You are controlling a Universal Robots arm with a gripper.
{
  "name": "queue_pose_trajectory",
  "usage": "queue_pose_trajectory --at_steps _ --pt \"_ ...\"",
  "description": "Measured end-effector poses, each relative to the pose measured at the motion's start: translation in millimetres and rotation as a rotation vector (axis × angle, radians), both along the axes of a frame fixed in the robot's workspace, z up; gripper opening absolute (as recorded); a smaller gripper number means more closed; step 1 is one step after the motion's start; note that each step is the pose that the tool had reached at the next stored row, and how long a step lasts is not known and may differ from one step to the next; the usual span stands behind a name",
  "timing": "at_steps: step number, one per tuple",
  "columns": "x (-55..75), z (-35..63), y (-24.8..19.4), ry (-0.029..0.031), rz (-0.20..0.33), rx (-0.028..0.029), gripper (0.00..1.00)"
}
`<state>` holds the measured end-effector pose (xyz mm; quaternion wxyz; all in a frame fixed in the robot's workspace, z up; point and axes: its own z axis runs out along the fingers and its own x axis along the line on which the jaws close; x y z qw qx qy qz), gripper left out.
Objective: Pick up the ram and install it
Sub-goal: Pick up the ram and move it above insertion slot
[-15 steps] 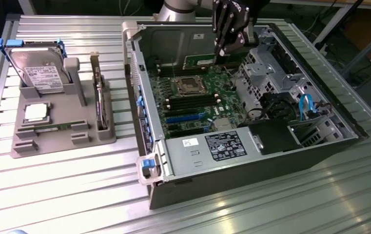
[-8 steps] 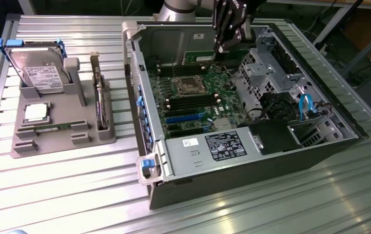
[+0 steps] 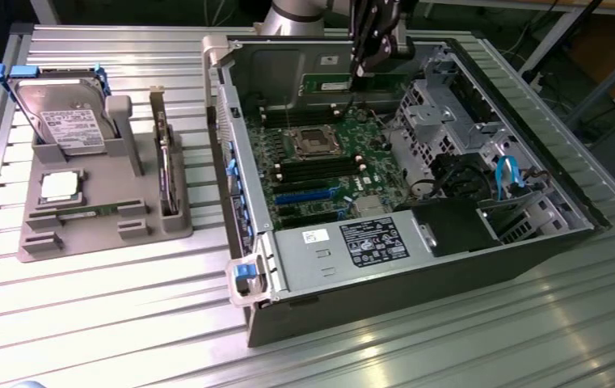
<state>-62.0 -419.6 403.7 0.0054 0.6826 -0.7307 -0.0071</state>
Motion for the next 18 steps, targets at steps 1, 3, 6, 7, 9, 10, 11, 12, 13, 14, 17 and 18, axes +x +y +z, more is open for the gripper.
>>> queue_pose_trajectory --at_steps 1,3,6,7,9,10,11,12,13,14,17,18 --pt "0.4 -0.2 3.0 -0.0001 -0.003 0.0001 0.14" --pt "1.3 -0.5 10.2 0.0 -0.008 0.0 0.14" --pt "2.6 -1.1 21.3 0.0 -0.017 0.0 0.14" --pt "2.9 -1.2 24.2 0.0 -0.019 0.0 0.14" --pt "3.2 -1.4 27.4 0.0 -0.022 -0.0001 0.14" --pt "3.2 -1.4 27.4 0.0 -0.022 0.0 0.14" --pt "3.1 -1.5 28.1 -0.0002 -0.022 0.0002 0.14" --pt "3.2 -1.4 29.7 -0.0072 -0.022 -0.0006 0.14" --pt "3.2 -1.3 30.4 -0.0168 -0.022 -0.0016 0.14" --pt "3.2 -1.4 30.4 -0.0181 -0.022 -0.0014 0.14" --pt "3.2 -1.6 30.5 -0.0182 -0.022 -0.0013 0.14" --pt "3.2 -2.2 30.7 -0.0182 -0.022 -0.0013 0.14"
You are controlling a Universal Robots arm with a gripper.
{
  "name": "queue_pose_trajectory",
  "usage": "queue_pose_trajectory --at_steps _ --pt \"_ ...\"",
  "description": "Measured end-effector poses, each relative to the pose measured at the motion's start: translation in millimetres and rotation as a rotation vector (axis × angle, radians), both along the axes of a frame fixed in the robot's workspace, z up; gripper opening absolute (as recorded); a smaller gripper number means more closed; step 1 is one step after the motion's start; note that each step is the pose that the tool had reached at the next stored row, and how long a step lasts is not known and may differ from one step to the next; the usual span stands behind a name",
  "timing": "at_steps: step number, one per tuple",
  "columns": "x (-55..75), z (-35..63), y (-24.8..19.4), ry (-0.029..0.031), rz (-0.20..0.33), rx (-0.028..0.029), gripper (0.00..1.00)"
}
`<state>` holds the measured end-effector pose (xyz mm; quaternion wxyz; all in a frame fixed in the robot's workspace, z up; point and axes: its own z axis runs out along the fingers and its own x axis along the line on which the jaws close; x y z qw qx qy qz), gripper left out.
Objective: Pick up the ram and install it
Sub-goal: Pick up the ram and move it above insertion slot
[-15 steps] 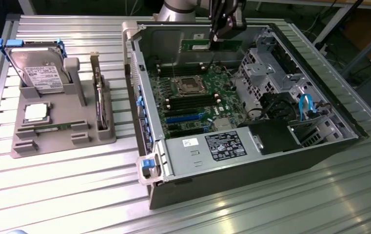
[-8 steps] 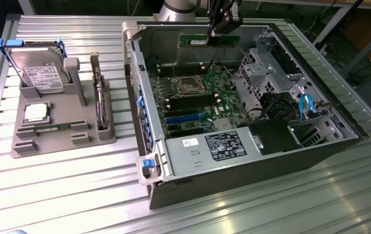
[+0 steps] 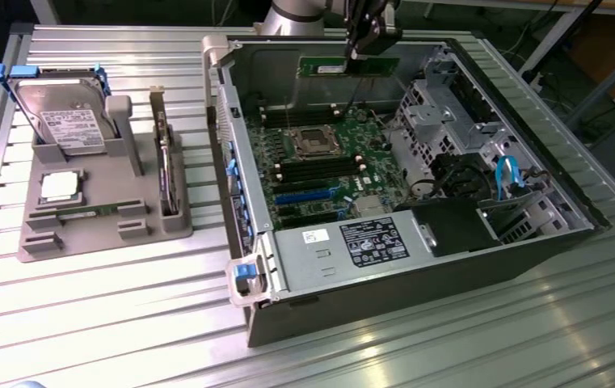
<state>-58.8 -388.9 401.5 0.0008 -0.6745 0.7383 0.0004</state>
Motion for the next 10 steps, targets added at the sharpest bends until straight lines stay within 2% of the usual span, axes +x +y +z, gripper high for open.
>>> queue_pose_trajectory --at_steps 3,10 --pt "0.0 -3.0 0.2 0.0 0.0 -0.0001 0.14" --pt "-0.1 -19.6 0.2 0.0001 0.001 -0.0003 0.14"
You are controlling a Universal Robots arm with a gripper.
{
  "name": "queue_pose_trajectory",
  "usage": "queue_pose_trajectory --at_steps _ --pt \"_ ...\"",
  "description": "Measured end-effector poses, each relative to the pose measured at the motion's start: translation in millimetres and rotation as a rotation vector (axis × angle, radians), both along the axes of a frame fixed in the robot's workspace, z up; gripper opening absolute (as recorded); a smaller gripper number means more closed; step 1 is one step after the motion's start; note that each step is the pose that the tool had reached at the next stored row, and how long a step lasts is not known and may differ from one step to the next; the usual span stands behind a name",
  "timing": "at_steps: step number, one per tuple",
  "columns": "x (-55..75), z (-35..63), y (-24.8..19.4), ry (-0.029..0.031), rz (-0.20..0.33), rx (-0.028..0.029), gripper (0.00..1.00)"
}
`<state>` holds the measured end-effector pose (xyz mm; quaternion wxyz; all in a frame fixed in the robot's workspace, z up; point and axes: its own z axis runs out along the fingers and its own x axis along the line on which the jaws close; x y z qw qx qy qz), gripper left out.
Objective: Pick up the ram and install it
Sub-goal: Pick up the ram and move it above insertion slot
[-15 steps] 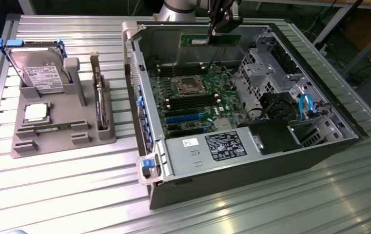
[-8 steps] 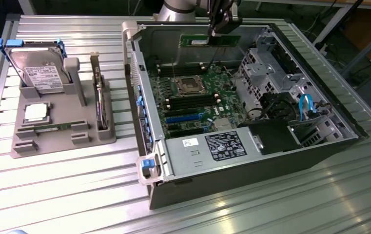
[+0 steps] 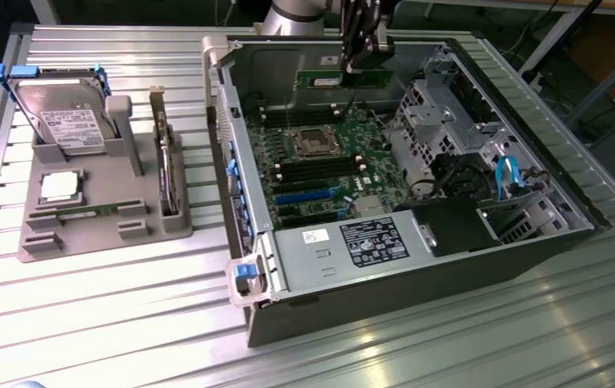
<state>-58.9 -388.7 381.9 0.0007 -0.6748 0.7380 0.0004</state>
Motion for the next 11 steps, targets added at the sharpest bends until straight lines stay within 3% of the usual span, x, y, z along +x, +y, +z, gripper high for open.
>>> queue_pose_trajectory --at_steps 11 --pt "0.0 -0.7 0.0 0.0 0.0 0.0001 0.14"
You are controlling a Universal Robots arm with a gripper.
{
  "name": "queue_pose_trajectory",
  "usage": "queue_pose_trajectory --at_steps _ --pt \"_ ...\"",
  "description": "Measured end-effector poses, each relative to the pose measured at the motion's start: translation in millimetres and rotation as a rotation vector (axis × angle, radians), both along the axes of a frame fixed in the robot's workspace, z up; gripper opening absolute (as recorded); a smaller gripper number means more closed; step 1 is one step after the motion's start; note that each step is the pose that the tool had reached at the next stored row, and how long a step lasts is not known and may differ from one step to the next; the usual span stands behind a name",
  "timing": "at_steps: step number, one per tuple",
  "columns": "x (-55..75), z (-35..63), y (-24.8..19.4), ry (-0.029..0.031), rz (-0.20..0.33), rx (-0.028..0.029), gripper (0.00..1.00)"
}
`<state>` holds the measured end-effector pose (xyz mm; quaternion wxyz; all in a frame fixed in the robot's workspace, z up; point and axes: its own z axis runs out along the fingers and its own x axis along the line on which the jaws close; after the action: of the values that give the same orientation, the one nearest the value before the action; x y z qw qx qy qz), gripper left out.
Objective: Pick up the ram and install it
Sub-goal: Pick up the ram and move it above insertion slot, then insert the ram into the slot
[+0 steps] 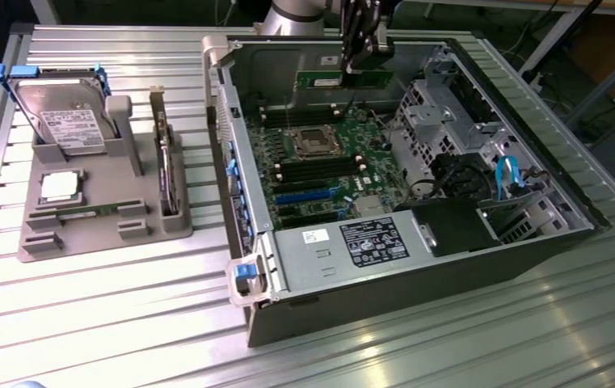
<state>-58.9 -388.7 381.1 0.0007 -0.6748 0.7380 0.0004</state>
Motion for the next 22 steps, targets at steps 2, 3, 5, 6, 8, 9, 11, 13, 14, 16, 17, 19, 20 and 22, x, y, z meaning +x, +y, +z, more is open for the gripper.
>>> queue_pose_trajectory --at_steps 2,3,5,6,8,9,11,13,14,16,17,19,20,22 --pt "0.0 0.0 0.0 0.0 0.0 0.0 0.14" --pt "0.0 0.0 0.0 0.0 0.0 0.0 0.14" --pt "0.0 0.0 0.0 0.0 0.0 0.0 0.14" --pt "0.0 -0.5 0.0 -0.0001 0.0 0.0003 0.14" --pt "0.0 -5.1 -0.8 0.0 0.0 0.0 0.14" --pt "0.0 -9.5 -0.9 -0.0001 0.0 0.0001 0.14" --pt "0.1 -15.1 -0.9 0.0 0.0 -0.0038 0.14" --pt "0.0 -19.7 -0.9 0.0 0.0 -0.0131 0.14" --pt "0.0 -22.2 -0.9 -0.0001 0.0 -0.0187 0.14" --pt "0.0 -27.6 -0.9 -0.0001 0.0 -0.0256 0.14" --pt "0.0 -30.9 -0.9 -0.0002 0.0 -0.0285 0.14" --pt "0.0 -37.4 -0.9 -0.003 0.005 -0.0318 0.14" --pt "0.0 -38.8 -0.9 -0.0041 0.009 -0.0332 0.14" --pt "0.0 -41.5 -0.9 -0.0043 0.017 -0.0371 0.14"
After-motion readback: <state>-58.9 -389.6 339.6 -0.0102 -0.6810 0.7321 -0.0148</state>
